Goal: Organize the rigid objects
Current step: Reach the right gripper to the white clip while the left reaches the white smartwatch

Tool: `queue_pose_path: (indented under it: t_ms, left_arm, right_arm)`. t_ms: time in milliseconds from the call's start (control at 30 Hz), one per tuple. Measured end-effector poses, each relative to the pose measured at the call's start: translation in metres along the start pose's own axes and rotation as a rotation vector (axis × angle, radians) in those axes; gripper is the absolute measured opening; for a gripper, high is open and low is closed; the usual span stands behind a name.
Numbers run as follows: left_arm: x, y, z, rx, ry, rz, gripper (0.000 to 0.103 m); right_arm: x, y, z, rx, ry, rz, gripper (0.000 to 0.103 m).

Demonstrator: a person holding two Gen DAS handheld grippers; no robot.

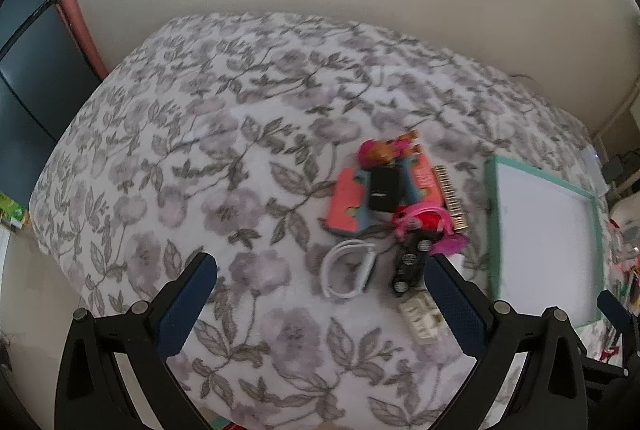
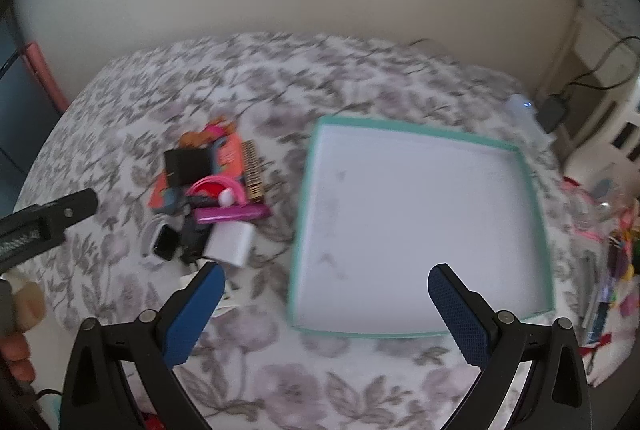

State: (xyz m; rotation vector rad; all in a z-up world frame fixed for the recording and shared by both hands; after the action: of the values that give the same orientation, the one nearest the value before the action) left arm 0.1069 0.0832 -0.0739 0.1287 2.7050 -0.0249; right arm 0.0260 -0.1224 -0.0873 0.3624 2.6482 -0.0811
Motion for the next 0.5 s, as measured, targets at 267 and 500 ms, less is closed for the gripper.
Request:
queue_pose_path:
  t_ms: [267, 500]
  left_arm:
    - [0.004, 0.010, 0.028, 0.029, 0.028, -0.016, 0.103]
    - [0.012, 0.014, 0.050, 0.030, 0.105, 0.001, 0.103]
  right_arm:
    - [0.004, 0.041, 0.026, -0.051, 0.077, -0.063, 0.103]
    - [0.013, 0.065, 0.048, -0.065, 0.142, -0.114, 0.100]
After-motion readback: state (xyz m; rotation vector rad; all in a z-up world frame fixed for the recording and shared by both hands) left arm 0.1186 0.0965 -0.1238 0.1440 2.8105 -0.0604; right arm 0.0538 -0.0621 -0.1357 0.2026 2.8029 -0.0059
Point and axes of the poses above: each gripper's, at about its wrist camera, not at the fingertips, and z roughly the way its jaws point, y to its left, x to its underside, the point moved 8 cm from there along z, roughly the way its jaws point, and after that the axes turned 1 degree about y, right-handed, at the moved point
